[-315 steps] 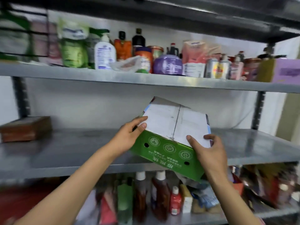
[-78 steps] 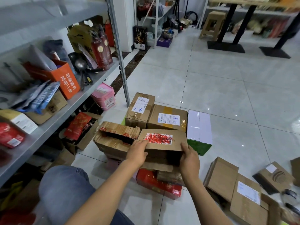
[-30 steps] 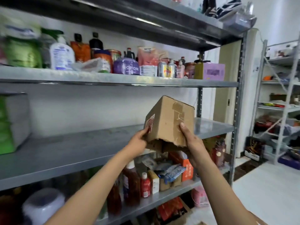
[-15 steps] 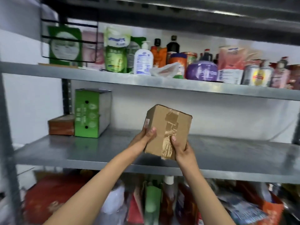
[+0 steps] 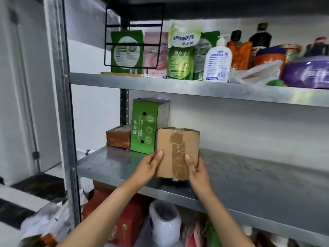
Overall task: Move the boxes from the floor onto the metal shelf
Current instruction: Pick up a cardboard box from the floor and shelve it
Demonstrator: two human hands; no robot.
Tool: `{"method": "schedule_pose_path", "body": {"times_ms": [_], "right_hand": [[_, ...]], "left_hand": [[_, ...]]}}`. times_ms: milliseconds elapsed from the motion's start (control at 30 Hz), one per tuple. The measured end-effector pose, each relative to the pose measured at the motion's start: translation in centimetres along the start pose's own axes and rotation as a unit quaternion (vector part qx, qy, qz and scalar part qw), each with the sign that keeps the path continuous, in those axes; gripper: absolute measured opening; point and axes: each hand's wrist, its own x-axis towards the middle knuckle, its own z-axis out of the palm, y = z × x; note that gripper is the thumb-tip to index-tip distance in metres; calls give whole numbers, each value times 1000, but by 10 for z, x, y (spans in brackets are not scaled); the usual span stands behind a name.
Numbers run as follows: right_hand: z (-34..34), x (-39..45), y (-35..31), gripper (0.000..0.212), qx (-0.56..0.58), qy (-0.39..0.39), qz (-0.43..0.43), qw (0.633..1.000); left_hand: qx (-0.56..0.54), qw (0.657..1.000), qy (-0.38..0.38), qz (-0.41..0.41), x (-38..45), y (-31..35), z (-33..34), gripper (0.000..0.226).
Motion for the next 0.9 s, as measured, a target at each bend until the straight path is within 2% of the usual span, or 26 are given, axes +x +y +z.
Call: {"method": "schedule_pose_path", "body": {"times_ms": [133, 233, 533, 633, 767, 900], "right_hand": [[7, 24, 14, 36, -45, -5, 0, 999], [9, 42, 26, 41, -62, -13, 15, 998], [22, 86, 51, 36, -67, -25, 42, 997], [26, 100, 59, 39, -78, -31, 50, 995], [31, 119, 70, 39, -127, -47, 54, 989], [34, 137, 72, 42, -147, -66, 72, 984]], "left_hand": [[29, 999, 40, 18, 30, -23, -12, 18], [28, 999, 42, 14, 49, -38, -14, 18], [147, 985, 85, -26, 95, -64, -20, 36], [200, 971, 126, -34, 101, -55, -17, 35], [311, 929, 200, -17, 107, -49, -13, 37], [370, 906, 205, 13, 124, -58, -8, 28]]}}
